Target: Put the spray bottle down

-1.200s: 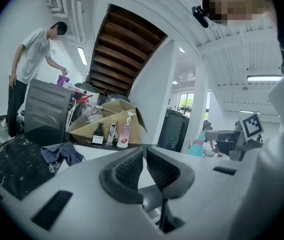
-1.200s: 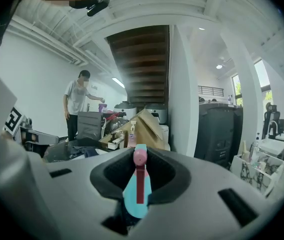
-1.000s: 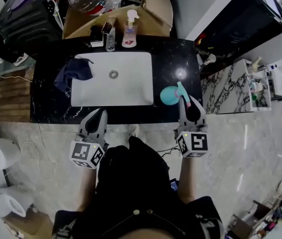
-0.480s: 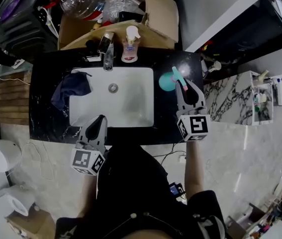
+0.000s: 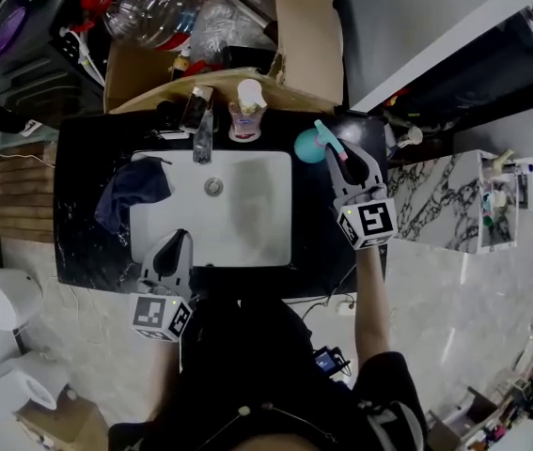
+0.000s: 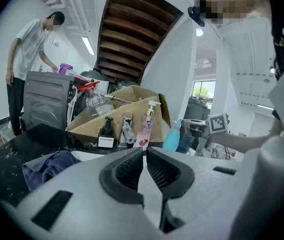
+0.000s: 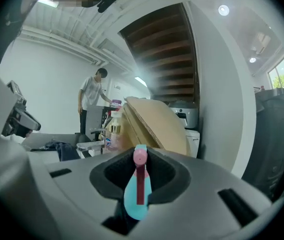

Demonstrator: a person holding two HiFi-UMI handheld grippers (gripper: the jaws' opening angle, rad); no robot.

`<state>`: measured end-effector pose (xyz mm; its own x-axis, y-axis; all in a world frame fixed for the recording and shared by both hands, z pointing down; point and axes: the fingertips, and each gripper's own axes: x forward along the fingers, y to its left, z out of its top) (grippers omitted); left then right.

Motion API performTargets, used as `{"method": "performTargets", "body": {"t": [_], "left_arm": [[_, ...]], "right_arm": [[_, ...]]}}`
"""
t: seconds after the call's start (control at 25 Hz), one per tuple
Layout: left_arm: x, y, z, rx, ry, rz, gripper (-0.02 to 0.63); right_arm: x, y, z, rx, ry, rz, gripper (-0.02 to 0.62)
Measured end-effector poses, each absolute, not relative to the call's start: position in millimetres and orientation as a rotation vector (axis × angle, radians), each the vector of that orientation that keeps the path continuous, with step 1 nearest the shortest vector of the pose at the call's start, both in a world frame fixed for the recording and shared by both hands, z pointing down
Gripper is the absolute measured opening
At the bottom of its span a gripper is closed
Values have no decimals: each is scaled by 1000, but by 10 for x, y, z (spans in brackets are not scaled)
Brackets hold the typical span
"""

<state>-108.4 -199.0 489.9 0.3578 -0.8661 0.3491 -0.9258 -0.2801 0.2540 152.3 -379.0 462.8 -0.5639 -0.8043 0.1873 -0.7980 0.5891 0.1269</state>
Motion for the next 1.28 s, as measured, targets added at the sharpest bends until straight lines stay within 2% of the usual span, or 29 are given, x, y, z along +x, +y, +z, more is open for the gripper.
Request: {"method": "performTargets", "body": {"t": [0.88,0.96,1.04,1.28], "left_arm": [[-1333,-2111,4923,2141,-1654,184,25],[-1347,-2103,4910,2140,-1652,170,25],[-1349,-2092,4896,2143,-1649,161,25],[-1298,-2039,4843,2183,-1619,145,25]], "right_arm": [[1518,-4234,4780,1068,-2675,80,75],[1515,-4229,4762,1076,-2672,88,95],[1522,-4228,4746,1091,-2659,84,158],[1654,-4092,4708,1188,-2571,60,229]]}}
